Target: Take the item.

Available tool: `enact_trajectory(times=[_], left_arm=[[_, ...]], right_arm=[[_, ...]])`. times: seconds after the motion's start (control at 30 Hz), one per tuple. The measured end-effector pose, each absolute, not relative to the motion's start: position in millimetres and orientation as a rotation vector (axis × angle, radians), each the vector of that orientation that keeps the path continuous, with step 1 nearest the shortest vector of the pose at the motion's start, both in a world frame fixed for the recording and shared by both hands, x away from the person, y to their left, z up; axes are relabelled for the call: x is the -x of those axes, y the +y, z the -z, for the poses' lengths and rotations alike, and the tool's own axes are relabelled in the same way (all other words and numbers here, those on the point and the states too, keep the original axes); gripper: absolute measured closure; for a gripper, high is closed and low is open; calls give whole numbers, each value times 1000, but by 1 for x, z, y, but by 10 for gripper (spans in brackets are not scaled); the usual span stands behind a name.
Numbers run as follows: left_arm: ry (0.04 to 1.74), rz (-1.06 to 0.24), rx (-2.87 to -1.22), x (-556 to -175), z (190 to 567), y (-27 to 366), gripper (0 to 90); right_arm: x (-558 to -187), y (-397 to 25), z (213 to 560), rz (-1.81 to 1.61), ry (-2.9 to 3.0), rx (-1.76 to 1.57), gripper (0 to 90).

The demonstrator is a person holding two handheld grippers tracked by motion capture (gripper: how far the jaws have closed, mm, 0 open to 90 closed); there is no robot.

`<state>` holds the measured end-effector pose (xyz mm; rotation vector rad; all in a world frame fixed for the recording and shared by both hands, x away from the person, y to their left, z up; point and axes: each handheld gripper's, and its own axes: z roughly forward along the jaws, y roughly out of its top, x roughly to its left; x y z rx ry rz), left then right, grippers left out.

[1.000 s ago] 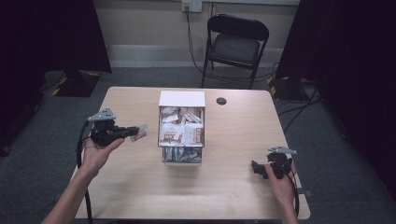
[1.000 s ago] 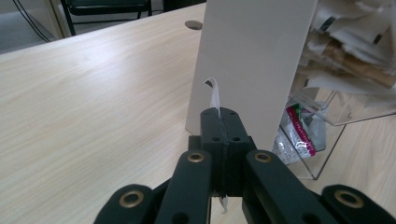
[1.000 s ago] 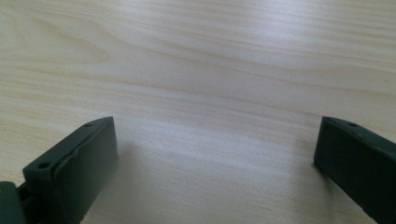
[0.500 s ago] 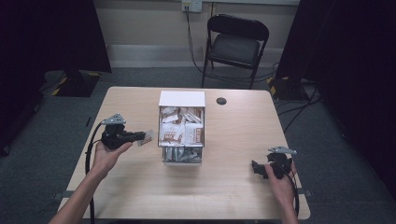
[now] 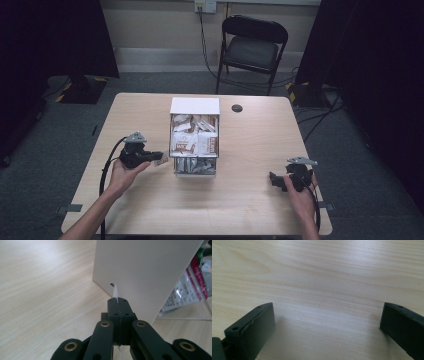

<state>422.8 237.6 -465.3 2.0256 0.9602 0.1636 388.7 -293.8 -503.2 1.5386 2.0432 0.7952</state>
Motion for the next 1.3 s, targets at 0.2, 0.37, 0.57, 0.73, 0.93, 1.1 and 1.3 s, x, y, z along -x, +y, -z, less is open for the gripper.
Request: enact_trajectory(times=[0.2, 0.37, 0.57, 0.73, 0.93, 1.1, 1.3], left_arm=[[971, -172, -2037, -423, 473, 232, 900], [984, -153, -2033, -425, 478, 229, 899], [998, -149, -2048, -427, 480, 233, 840], [1026, -138, -2028, -429, 481, 238, 752], [1062, -165, -2030, -433, 482, 237, 567], [1075, -193, -2037, -436, 482, 238, 425], [1072, -226, -2027, -435, 476, 244, 335]], right_arm=[[-389, -294, 503, -795, 2043, -1539, 0], [-389, -294, 503, -795, 2043, -1539, 0], [-389, -294, 503, -795, 2043, -1539, 0], [-389, -294, 503, -795, 2043, -1538, 0], [-389, -294, 503, -796, 2043, -1539, 0], [-389, -294, 503, -796, 2043, -1540, 0], [-389, -294, 503, -795, 2043, -1539, 0]])
